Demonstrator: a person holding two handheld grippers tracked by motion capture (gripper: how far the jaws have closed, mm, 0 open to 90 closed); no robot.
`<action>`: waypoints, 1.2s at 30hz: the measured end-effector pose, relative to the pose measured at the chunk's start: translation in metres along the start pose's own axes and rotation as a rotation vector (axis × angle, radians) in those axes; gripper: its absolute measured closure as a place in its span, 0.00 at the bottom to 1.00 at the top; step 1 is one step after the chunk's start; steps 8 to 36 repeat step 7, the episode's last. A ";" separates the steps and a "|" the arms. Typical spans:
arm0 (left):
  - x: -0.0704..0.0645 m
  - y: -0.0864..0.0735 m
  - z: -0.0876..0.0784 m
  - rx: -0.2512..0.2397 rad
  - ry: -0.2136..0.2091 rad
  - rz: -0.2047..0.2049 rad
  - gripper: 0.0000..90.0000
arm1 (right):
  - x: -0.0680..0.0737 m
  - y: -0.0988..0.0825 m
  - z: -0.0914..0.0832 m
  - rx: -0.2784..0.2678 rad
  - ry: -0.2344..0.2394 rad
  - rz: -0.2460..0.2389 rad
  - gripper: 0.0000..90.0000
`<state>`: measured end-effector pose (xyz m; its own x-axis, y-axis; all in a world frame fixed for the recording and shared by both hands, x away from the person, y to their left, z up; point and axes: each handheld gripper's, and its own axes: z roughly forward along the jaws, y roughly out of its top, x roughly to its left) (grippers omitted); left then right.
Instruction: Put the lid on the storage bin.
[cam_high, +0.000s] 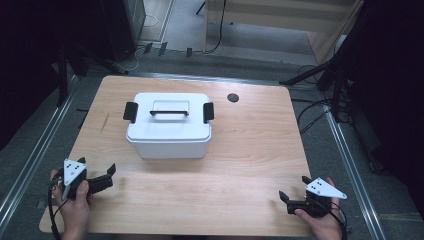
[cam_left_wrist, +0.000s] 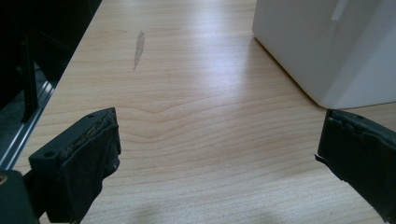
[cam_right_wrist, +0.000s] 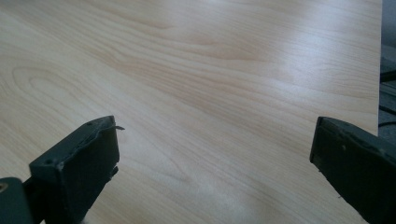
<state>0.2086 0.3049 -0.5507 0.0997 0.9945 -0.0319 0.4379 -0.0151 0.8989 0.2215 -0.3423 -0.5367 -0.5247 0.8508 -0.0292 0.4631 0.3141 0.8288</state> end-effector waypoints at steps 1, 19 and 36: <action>0.000 0.000 0.000 0.002 0.003 0.001 0.00 | -0.001 -0.001 0.000 -0.007 -0.003 0.009 0.03; -0.001 0.000 0.000 0.005 0.017 -0.001 0.00 | -0.001 -0.008 0.001 -0.016 0.006 0.049 0.04; -0.001 0.000 0.000 0.005 0.017 -0.001 0.00 | -0.001 -0.008 0.001 -0.016 0.006 0.049 0.04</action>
